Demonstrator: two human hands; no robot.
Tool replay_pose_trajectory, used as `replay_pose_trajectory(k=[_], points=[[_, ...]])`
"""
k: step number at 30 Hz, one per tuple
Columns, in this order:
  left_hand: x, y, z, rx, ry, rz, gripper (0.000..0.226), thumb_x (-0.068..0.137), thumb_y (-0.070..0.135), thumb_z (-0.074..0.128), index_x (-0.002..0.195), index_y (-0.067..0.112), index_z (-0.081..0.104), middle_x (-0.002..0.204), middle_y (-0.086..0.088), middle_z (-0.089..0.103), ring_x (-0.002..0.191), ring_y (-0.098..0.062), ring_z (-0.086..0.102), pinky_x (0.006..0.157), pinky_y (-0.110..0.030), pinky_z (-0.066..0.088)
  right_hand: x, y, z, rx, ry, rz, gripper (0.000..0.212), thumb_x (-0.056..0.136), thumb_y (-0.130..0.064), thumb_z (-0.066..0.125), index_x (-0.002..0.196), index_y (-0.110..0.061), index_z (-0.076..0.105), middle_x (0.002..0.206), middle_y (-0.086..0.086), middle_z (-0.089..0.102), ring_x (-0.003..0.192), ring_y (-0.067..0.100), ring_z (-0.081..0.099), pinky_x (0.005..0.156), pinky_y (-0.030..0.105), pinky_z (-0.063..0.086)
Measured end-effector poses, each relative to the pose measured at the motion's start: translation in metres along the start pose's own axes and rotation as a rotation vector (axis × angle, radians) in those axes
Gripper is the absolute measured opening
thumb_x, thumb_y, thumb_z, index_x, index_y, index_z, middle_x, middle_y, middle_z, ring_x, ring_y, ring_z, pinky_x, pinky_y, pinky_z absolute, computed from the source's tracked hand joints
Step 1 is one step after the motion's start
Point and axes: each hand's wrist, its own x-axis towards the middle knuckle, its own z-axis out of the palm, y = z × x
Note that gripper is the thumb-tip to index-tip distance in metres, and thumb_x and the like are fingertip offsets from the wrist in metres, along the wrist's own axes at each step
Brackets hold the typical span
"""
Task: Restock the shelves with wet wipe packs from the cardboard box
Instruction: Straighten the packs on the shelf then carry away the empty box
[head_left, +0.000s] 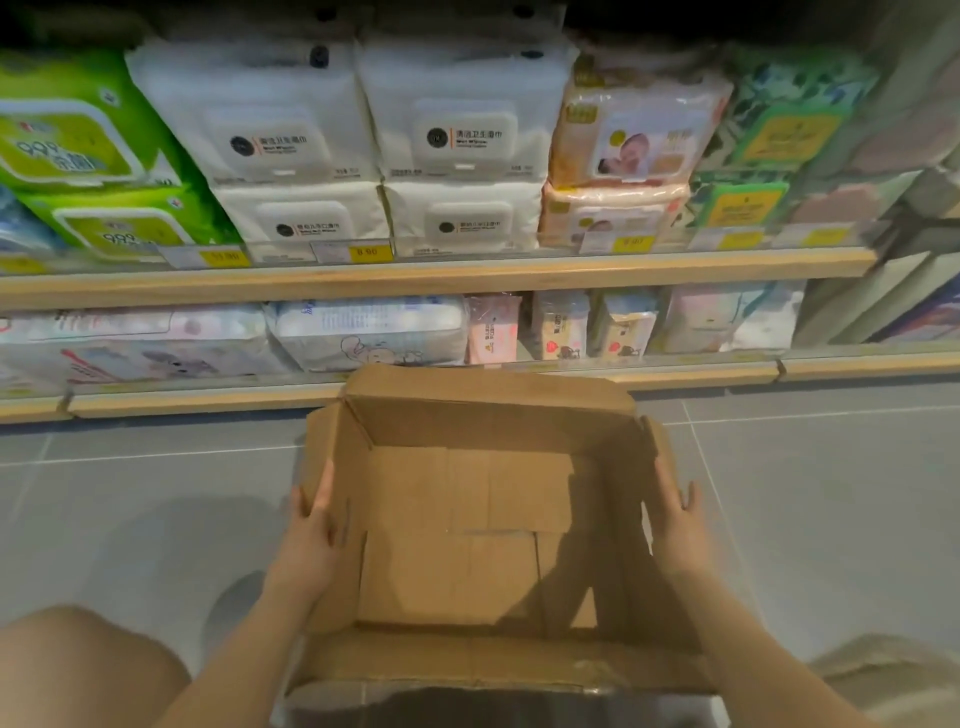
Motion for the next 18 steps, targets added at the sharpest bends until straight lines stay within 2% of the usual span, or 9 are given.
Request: replay_pose_trajectory(k=[2, 3, 4, 5, 6, 8, 10, 14, 18], points=[[0.006, 0.003, -0.005, -0.023, -0.005, 0.026, 0.090, 0.095, 0.016, 0.046, 0.131, 0.064, -0.020, 0.156, -0.012, -0.001, 0.119, -0.039, 0.049, 0.099, -0.055, 0.042, -0.004, -0.005, -0.006, 0.057, -0.007, -0.056, 0.064, 0.083, -0.072, 0.035, 0.139, -0.054, 0.010, 0.151, 0.011, 0.026, 0.123, 0.034, 0.047, 0.095, 0.045, 0.047], [0.008, 0.006, -0.010, -0.021, -0.012, 0.024, 0.089, 0.095, 0.016, 0.046, 0.131, 0.065, -0.019, 0.156, -0.012, -0.001, 0.116, -0.040, 0.052, 0.097, -0.055, 0.044, -0.005, -0.008, -0.013, 0.038, -0.017, -0.087, 0.061, 0.080, -0.074, 0.038, 0.133, -0.060, 0.011, 0.144, 0.013, 0.033, 0.119, 0.036, 0.048, 0.093, 0.047, 0.046], [0.008, 0.010, -0.018, 0.001, -0.033, 0.023, 0.088, 0.095, 0.017, 0.046, 0.131, 0.065, -0.018, 0.156, -0.011, 0.000, 0.114, -0.040, 0.053, 0.097, -0.055, 0.044, -0.004, -0.011, -0.021, 0.048, -0.027, -0.105, 0.058, 0.088, -0.054, 0.049, 0.131, -0.061, 0.011, 0.140, 0.015, 0.037, 0.117, 0.038, 0.048, 0.092, 0.048, 0.046], [0.006, 0.015, -0.030, 0.059, -0.074, 0.026, 0.084, 0.096, 0.021, 0.046, 0.133, 0.063, -0.016, 0.155, -0.012, 0.002, 0.115, -0.040, 0.052, 0.099, -0.054, 0.042, -0.003, -0.015, -0.030, 0.053, -0.033, -0.092, 0.067, 0.092, -0.030, 0.053, 0.134, -0.059, 0.009, 0.138, 0.018, 0.038, 0.115, 0.040, 0.049, 0.091, 0.048, 0.046], [0.004, 0.022, -0.043, 0.090, -0.111, 0.029, 0.079, 0.095, 0.028, 0.048, 0.137, 0.060, -0.011, 0.155, -0.013, 0.008, 0.118, -0.039, 0.050, 0.102, -0.054, 0.039, -0.002, -0.019, -0.040, 0.068, -0.043, -0.058, 0.074, 0.094, -0.017, 0.052, 0.141, -0.052, 0.006, 0.139, 0.019, 0.039, 0.116, 0.041, 0.050, 0.092, 0.049, 0.046], [-0.010, 0.037, -0.074, 0.075, -0.106, -0.007, 0.074, 0.092, 0.038, 0.053, 0.146, 0.047, 0.003, 0.153, -0.015, 0.018, 0.121, -0.037, 0.047, 0.106, -0.052, 0.037, -0.007, -0.035, -0.066, 0.029, -0.091, -0.039, 0.077, 0.095, -0.012, 0.049, 0.147, -0.040, 0.000, 0.142, 0.019, 0.039, 0.117, 0.041, 0.051, 0.095, 0.050, 0.045], [-0.030, 0.046, -0.109, 0.049, -0.108, -0.076, 0.074, 0.096, 0.020, 0.048, 0.148, 0.040, -0.001, 0.154, -0.017, 0.015, 0.115, -0.034, 0.052, 0.103, -0.046, 0.042, -0.016, -0.057, -0.093, 0.009, -0.121, -0.072, 0.078, 0.094, -0.010, 0.051, 0.149, -0.037, 0.003, 0.140, 0.017, 0.043, 0.114, 0.039, 0.054, 0.092, 0.048, 0.047], [-0.082, 0.064, -0.193, 0.011, -0.046, -0.169, 0.077, 0.097, 0.017, 0.043, 0.144, 0.047, -0.010, 0.157, -0.015, 0.011, 0.119, -0.035, 0.052, 0.101, -0.045, 0.043, -0.038, -0.107, -0.151, -0.015, -0.175, -0.184, 0.082, 0.092, -0.006, 0.050, 0.144, -0.048, 0.002, 0.133, 0.018, 0.050, 0.108, 0.038, 0.057, 0.087, 0.047, 0.050], [-0.142, 0.067, -0.284, -0.051, 0.041, -0.233, 0.076, 0.097, 0.014, 0.042, 0.142, 0.054, -0.004, 0.158, -0.010, 0.008, 0.128, -0.037, 0.044, 0.105, -0.047, 0.039, -0.081, -0.178, -0.208, -0.078, -0.246, -0.312, 0.081, 0.092, -0.007, 0.047, 0.148, -0.041, 0.000, 0.128, 0.020, 0.054, 0.105, 0.040, 0.059, 0.083, 0.044, 0.049]])
